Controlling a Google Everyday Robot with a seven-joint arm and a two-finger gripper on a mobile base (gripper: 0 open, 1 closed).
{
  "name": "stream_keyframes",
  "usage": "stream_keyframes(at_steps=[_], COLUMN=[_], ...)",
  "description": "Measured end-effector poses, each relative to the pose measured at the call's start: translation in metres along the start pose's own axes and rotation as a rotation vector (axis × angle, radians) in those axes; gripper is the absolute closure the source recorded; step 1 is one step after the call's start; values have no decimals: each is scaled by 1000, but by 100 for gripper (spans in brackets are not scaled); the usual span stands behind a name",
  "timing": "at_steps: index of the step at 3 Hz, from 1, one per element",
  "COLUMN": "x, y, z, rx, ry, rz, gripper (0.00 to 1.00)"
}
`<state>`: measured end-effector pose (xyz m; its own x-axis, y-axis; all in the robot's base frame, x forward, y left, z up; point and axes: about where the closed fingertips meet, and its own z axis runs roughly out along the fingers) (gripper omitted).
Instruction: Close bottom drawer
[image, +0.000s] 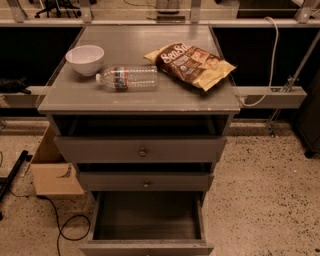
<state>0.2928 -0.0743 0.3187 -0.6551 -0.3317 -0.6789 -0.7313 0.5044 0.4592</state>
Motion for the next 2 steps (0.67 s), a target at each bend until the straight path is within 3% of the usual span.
stream_keyframes(at_steps=[1, 2], x=[-2, -3], y=[-6, -5], z=[5, 8], rx=[92, 97], ry=[-17, -22], rz=[-56, -48], gripper=[100, 100])
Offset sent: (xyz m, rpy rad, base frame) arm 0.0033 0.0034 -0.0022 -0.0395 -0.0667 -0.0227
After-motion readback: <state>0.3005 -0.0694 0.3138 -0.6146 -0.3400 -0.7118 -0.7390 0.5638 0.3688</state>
